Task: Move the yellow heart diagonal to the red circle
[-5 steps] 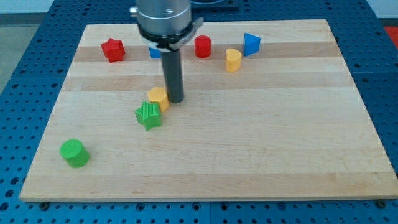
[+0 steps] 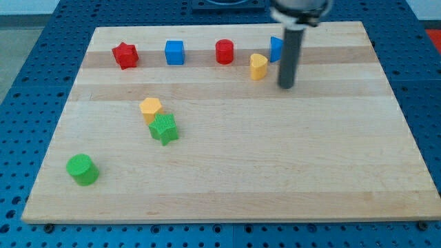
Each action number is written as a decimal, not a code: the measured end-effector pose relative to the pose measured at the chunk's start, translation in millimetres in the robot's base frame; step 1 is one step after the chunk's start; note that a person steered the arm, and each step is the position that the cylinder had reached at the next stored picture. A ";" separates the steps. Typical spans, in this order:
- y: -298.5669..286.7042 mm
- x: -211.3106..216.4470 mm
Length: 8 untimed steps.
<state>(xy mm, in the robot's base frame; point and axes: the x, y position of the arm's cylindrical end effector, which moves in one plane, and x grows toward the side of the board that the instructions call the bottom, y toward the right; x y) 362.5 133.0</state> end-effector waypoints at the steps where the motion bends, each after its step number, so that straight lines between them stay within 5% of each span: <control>1: 19.8 -32.2; 8: -74.4 -28.9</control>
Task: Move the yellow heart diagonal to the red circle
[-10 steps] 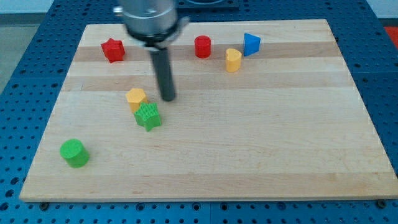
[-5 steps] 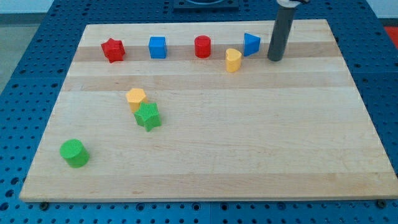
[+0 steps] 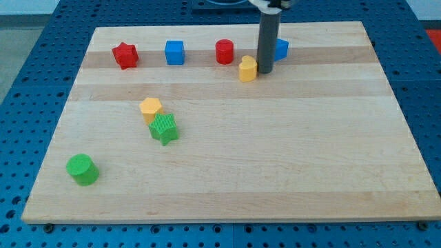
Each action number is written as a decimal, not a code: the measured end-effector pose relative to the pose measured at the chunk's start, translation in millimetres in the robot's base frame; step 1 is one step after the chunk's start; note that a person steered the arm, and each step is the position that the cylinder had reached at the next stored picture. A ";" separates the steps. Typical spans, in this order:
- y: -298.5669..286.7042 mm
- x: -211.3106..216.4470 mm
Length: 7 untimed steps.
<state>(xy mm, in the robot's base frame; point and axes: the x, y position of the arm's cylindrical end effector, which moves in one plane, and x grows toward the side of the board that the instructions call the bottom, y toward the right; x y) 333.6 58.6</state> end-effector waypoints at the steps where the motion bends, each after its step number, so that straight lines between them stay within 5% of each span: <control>1: -20.3 1.1; 7: -87.4 -7.2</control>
<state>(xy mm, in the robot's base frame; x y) 326.4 -28.8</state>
